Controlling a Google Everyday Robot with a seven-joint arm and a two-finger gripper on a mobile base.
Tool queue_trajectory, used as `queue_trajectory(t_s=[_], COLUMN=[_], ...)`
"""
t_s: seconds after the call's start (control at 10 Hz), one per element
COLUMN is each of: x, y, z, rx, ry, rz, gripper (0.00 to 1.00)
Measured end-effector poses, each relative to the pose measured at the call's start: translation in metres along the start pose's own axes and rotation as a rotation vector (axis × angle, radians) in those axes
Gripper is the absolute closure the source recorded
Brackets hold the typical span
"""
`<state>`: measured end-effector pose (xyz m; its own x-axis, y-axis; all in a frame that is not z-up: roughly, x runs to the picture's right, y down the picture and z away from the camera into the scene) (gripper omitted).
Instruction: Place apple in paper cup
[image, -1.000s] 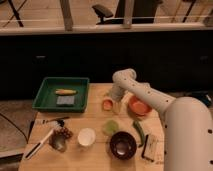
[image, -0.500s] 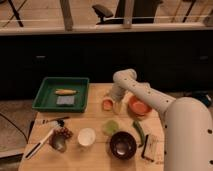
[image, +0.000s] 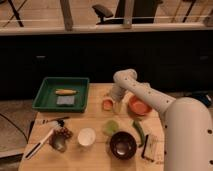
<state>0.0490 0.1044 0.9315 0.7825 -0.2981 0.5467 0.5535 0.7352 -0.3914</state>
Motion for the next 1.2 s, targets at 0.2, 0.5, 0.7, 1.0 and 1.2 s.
queue_trajectory(t_s=[0.2, 0.5, 0.7, 1.0, 1.2], x=[0.000, 0.001, 0.001, -0.006, -0.019], y=[-0.001, -0.001, -0.001, -0.003, -0.006], z=[0.000, 0.000, 0.000, 0.000, 0.003], rx=[0.002, 0.003, 0.004, -0.008, -0.027], ry=[-0.002, -0.009, -0.013, -0.042, -0.073], rz=[-0.001, -0.001, 0.000, -0.056, -0.127], gripper=[0.20, 0.20, 0.20, 0.20, 0.20])
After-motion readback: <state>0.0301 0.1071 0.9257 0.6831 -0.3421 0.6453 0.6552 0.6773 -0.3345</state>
